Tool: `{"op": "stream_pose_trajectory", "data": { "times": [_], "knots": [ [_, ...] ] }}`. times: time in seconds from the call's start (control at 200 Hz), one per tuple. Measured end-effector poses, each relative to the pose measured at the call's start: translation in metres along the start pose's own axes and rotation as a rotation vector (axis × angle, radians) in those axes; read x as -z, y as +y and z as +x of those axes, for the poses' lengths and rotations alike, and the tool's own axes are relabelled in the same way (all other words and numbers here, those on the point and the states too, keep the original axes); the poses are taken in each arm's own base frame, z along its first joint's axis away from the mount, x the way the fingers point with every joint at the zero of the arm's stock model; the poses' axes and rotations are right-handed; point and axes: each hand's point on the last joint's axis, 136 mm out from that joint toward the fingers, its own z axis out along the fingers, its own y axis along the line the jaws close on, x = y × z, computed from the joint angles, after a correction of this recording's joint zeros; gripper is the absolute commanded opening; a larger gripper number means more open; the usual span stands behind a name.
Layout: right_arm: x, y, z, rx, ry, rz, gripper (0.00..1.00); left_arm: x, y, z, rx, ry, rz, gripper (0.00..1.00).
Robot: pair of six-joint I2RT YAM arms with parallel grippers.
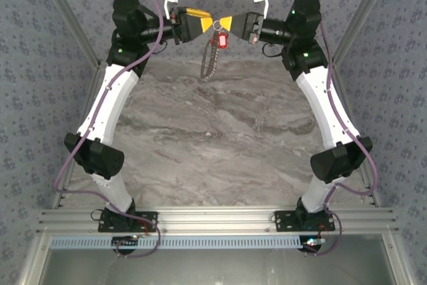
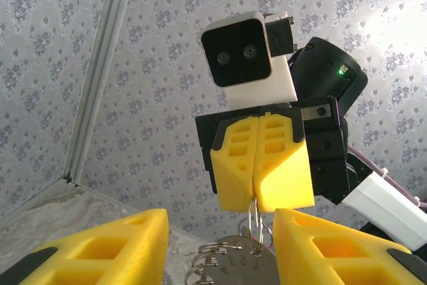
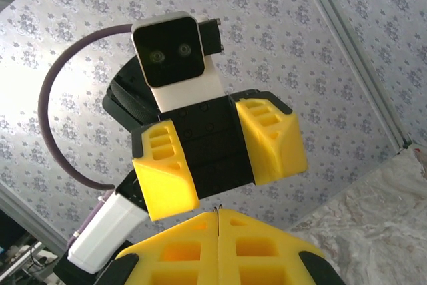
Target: Put the keys on the keyring
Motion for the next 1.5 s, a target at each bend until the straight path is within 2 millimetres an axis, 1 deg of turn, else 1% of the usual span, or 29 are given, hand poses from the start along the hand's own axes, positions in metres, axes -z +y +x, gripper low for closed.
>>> {"op": "stream_pose_trajectory", "data": {
  "times": [0.1, 0.305, 0.41, 0.645, 0.849, 0.949, 1.029, 1.094, 1.209, 1.234, 1.284, 1.389, 1.454, 1.499],
  "knots": [
    [-0.001, 0.003, -0.001, 0.002, -0.003, -0.010, 0.00, -0.002, -0.003, 0.002, 0.004, 0.007, 0.010, 0.45],
    [-0.005, 0.001, 0.003, -0.016, 0.001, -0.017, 0.00, -0.006, -0.010, 0.003, 0.001, 0.017, 0.034, 0.45],
    [-0.005, 0.002, 0.003, -0.015, -0.001, -0.020, 0.00, -0.007, -0.013, 0.004, 0.000, 0.023, 0.044, 0.42],
    [-0.005, 0.003, 0.002, -0.017, -0.003, -0.024, 0.00, -0.008, -0.014, 0.006, 0.003, 0.028, 0.051, 0.25],
    [-0.006, 0.005, 0.002, -0.018, -0.004, -0.029, 0.00, -0.011, -0.014, 0.008, 0.006, 0.032, 0.057, 0.21],
    [-0.007, 0.006, 0.002, -0.017, -0.007, -0.030, 0.00, -0.010, -0.017, 0.006, 0.001, 0.030, 0.059, 0.16],
    [-0.007, 0.005, 0.002, -0.017, -0.008, -0.030, 0.00, -0.010, -0.018, 0.004, -0.003, 0.027, 0.061, 0.10],
    [-0.007, 0.006, 0.001, -0.012, -0.010, -0.032, 0.00, -0.010, -0.018, 0.003, -0.004, 0.025, 0.059, 0.00],
    [-0.007, 0.005, 0.001, -0.012, -0.012, -0.031, 0.00, -0.010, -0.018, 0.003, -0.005, 0.024, 0.058, 0.00],
    [-0.007, 0.005, 0.001, -0.012, -0.012, -0.031, 0.04, -0.010, -0.018, 0.003, -0.005, 0.025, 0.058, 0.00],
    [-0.007, 0.004, 0.001, -0.014, -0.016, -0.033, 0.16, -0.010, -0.018, 0.003, -0.005, 0.024, 0.058, 0.00],
    [-0.001, -0.004, 0.000, -0.045, -0.043, -0.034, 0.34, -0.012, -0.019, 0.004, -0.006, 0.024, 0.059, 0.00],
    [0.009, -0.015, -0.003, -0.075, -0.077, -0.021, 0.39, -0.013, -0.018, 0.003, -0.006, 0.018, 0.053, 0.00],
    [0.021, -0.026, -0.007, -0.107, -0.109, 0.000, 0.42, -0.014, -0.019, 0.002, -0.008, 0.014, 0.051, 0.00]
  ]
}}
